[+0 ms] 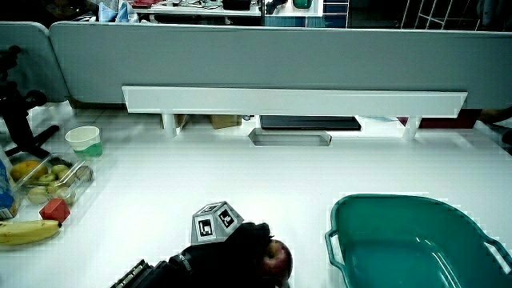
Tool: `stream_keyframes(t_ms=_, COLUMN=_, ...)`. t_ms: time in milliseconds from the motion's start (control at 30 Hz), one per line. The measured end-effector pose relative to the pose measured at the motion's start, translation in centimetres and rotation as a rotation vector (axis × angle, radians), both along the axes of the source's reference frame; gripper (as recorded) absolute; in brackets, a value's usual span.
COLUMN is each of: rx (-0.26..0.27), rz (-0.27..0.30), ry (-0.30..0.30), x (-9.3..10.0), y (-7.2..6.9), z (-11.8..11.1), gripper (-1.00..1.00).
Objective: Place apple on desk
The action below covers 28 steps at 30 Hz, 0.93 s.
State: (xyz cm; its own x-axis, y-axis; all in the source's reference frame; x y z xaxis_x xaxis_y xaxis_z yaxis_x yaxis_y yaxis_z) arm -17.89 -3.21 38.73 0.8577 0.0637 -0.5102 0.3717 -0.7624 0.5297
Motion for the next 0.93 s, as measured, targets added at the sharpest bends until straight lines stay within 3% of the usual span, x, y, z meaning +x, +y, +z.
stream_keyframes(t_ms=100, rx=-0.003, rz=-0.029, ry=0.001, x=-0.3, y=0.4, z=-0.6, gripper=-0.77)
stream_keyframes(t_ms=133, rx=0.004, rz=-0.028, ry=-0.028, x=-0.3, y=0.5, z=-1.0, gripper=-0.81)
stream_keyframes(t_ms=167, rx=0.038, rz=-0.013, ry=-0.042, x=-0.3, y=0.7, z=-1.4, gripper=-0.85)
stream_keyframes(t_ms=233, rx=-0.03, rz=-0.072, ry=-0.05, x=-0.8, y=1.2, z=-1.2, gripper=-0.92)
stream_keyframes(t_ms=267, rx=-0.081, rz=-0.128, ry=-0.042, x=-1.2, y=1.6, z=-0.9, gripper=-0.96)
stream_keyframes(t_ms=333, rx=-0.058, rz=-0.128, ry=-0.063, x=-1.6, y=2.3, z=-1.1, gripper=-1.0)
stream_keyframes(t_ms=600, rx=-0.125, rz=-0.137, ry=-0.235, x=-2.3, y=5.3, z=-3.0, gripper=-1.0)
stream_keyframes(t_ms=633, rx=-0.033, rz=-0.052, ry=-0.335, x=-1.0, y=5.4, z=-5.5, gripper=-1.0)
stream_keyframes(t_ms=667, rx=0.038, rz=0.0, ry=-0.29, x=-3.3, y=6.3, z=-1.2, gripper=-1.0)
stream_keyframes(t_ms=733, rx=0.067, rz=0.028, ry=-0.31, x=-1.7, y=6.6, z=-3.6, gripper=-1.0)
stream_keyframes(t_ms=800, rx=0.143, rz=0.054, ry=-0.395, x=-1.4, y=7.0, z=-4.0, gripper=-1.0)
stream_keyframes(t_ms=833, rx=0.116, rz=0.027, ry=-0.417, x=-1.8, y=7.5, z=-3.2, gripper=-1.0)
stream_keyframes(t_ms=867, rx=0.026, rz=-0.01, ry=-0.434, x=-0.3, y=7.3, z=-5.8, gripper=-1.0)
stream_keyframes(t_ms=900, rx=0.101, rz=-0.006, ry=-0.456, x=0.0, y=7.6, z=-6.3, gripper=-1.0)
stream_keyframes(t_ms=933, rx=0.047, rz=-0.03, ry=-0.436, x=-0.6, y=8.1, z=-5.2, gripper=-1.0)
